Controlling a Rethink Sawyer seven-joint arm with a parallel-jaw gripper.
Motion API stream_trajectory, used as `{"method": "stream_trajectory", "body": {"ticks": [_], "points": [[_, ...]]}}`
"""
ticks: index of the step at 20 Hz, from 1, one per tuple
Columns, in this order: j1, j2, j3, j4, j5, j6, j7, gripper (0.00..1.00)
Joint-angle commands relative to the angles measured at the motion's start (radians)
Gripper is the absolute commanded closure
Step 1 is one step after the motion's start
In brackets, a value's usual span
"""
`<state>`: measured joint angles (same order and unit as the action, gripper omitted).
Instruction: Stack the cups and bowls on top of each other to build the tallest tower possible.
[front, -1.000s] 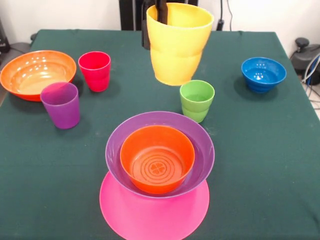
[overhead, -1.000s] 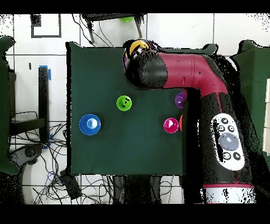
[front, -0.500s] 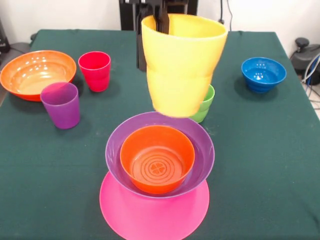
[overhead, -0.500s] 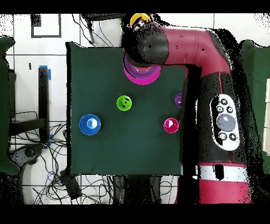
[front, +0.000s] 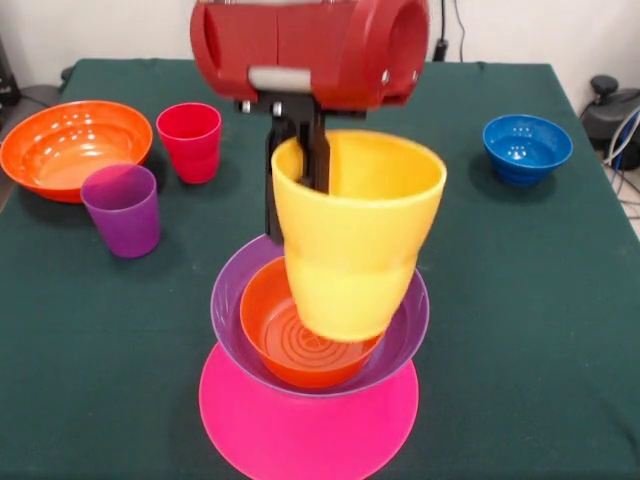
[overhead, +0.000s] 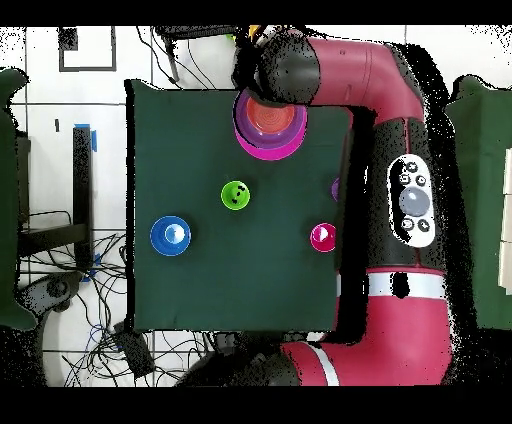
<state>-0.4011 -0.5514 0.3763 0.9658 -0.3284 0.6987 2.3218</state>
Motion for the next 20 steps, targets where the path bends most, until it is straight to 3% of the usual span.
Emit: {"method": "stream_trajectory", "body": {"ticks": [1,20], "points": [[0.038,0.067,-0.033,-0.062,-0.035,0.053,0.004,1.00],[0.015,0.069,-0.046,0.004,-0.026,-0.004,-0.040,1.00]]}}
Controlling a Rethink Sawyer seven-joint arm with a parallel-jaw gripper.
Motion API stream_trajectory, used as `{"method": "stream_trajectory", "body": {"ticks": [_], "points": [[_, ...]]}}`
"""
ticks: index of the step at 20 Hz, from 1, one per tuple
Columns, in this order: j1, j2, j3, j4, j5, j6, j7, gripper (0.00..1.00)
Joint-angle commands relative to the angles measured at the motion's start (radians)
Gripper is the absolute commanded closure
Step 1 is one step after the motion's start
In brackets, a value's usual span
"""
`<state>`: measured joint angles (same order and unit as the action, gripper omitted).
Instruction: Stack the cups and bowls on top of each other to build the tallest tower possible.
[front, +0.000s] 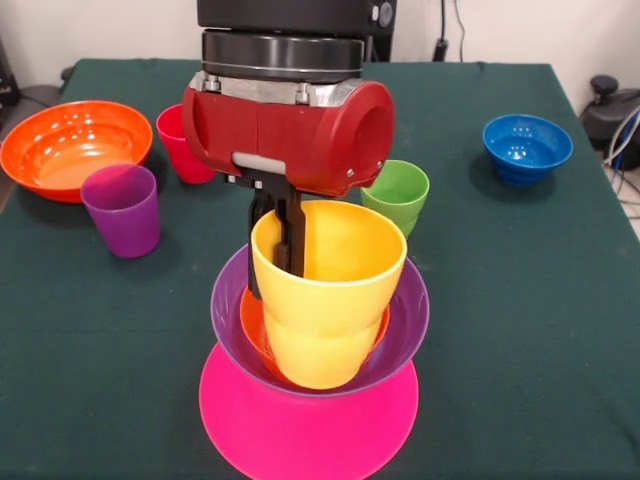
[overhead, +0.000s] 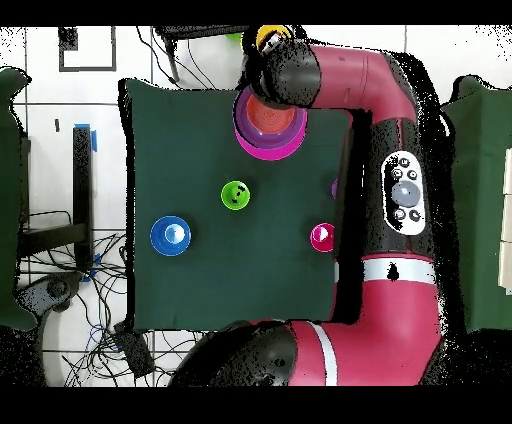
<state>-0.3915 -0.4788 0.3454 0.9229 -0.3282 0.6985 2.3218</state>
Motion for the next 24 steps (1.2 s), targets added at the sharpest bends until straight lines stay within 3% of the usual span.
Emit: {"method": "stream_trajectory", "body": {"ticks": [1,8,24], "points": [[0.002,-0.005,-0.012,0.059,-0.024,-0.010,-0.048,1.00],[-0.028,-0.016,0.009,0.141,-0.026,-0.067,-0.091,1.00],[-0.059,-0.025,0.050,0.207,-0.022,-0.097,-0.141,1.00]]}}
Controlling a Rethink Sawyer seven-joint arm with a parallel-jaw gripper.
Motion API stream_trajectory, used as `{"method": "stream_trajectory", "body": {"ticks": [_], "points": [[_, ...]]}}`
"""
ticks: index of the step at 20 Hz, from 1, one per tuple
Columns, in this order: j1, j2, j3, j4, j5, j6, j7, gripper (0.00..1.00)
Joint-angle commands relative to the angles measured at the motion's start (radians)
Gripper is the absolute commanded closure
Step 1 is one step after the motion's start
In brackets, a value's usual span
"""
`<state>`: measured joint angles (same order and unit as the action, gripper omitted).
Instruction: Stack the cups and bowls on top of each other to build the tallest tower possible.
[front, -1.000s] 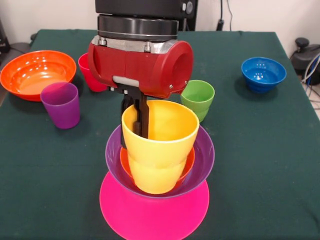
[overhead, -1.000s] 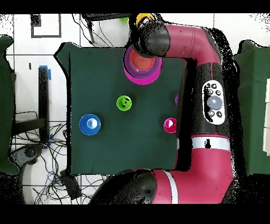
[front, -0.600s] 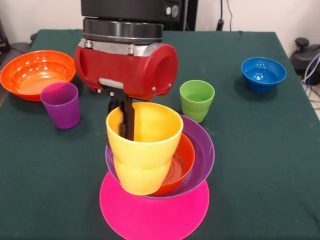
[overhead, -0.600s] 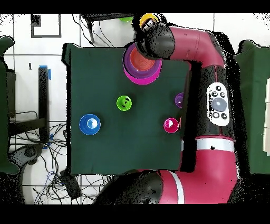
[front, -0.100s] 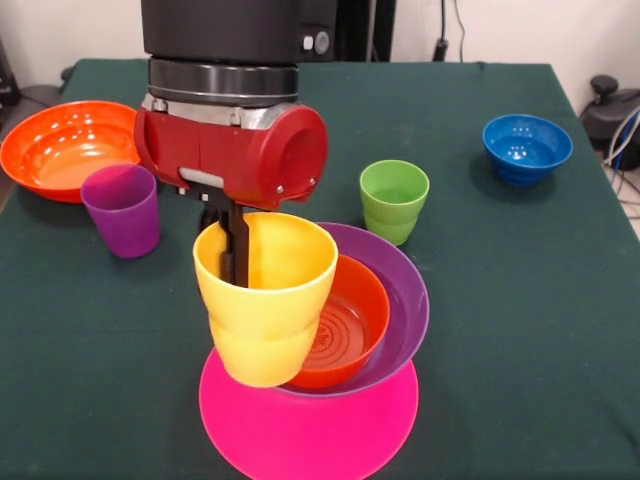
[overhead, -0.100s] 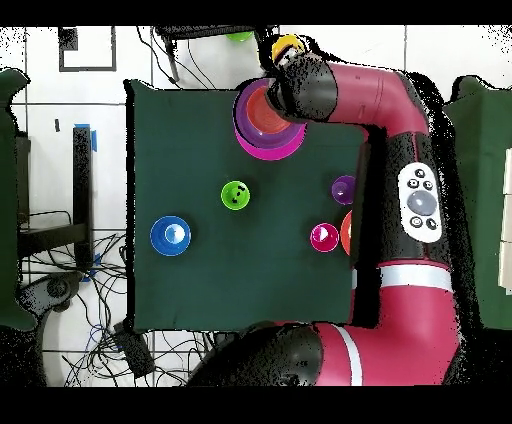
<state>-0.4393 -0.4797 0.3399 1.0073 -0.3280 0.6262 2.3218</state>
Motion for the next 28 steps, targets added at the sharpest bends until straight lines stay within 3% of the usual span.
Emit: {"method": "stream_trajectory", "body": {"ticks": [1,15,28], "points": [[-0.011,-0.025,0.057,0.125,-0.022,-0.024,-0.142,1.00],[-0.037,-0.018,0.086,0.144,-0.031,-0.040,-0.170,1.00],[-0.051,-0.039,0.092,0.235,-0.065,-0.083,-0.158,1.00]]}}
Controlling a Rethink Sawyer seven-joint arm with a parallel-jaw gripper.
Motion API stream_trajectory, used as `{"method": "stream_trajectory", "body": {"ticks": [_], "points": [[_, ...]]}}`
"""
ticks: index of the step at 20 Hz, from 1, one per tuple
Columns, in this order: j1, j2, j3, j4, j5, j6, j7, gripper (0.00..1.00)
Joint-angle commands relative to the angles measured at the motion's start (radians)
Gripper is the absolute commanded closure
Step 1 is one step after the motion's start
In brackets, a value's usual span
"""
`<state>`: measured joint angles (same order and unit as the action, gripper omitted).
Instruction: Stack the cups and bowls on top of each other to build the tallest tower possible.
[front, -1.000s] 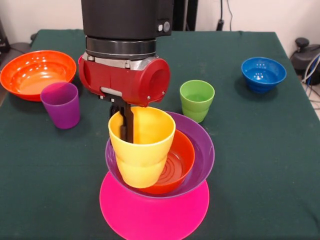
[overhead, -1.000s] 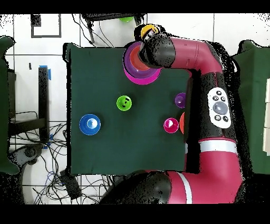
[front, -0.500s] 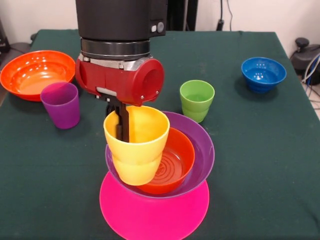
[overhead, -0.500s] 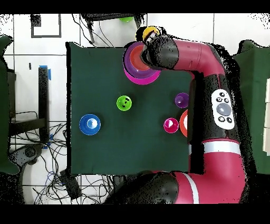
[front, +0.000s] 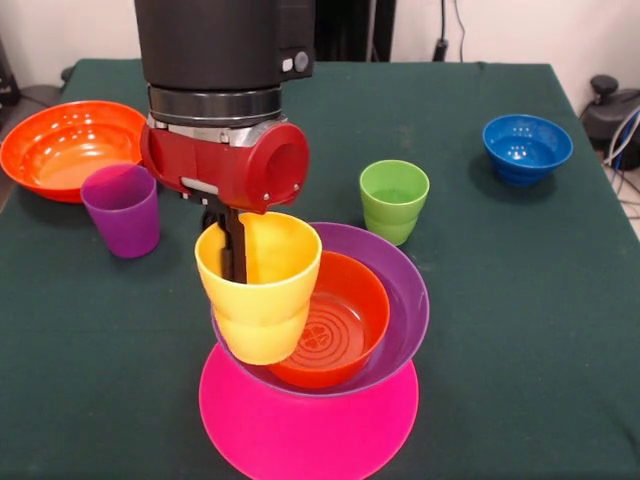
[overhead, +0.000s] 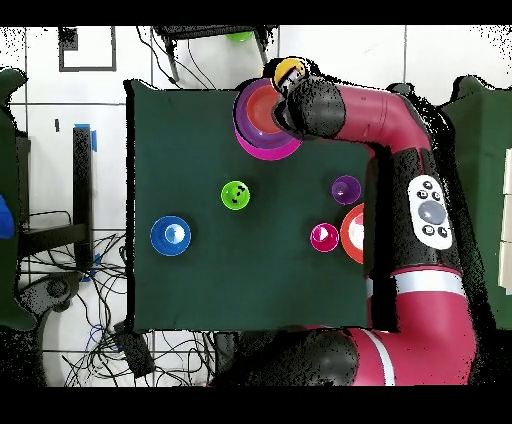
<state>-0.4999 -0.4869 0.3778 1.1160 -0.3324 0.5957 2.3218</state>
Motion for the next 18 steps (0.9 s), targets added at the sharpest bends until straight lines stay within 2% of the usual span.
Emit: {"method": "stream_trajectory", "body": {"ticks": [1,18], "points": [[0.010,-0.032,0.054,0.126,-0.061,-0.053,-0.156,1.00],[0.031,-0.039,0.041,0.114,-0.065,-0.041,-0.138,1.00]]}}
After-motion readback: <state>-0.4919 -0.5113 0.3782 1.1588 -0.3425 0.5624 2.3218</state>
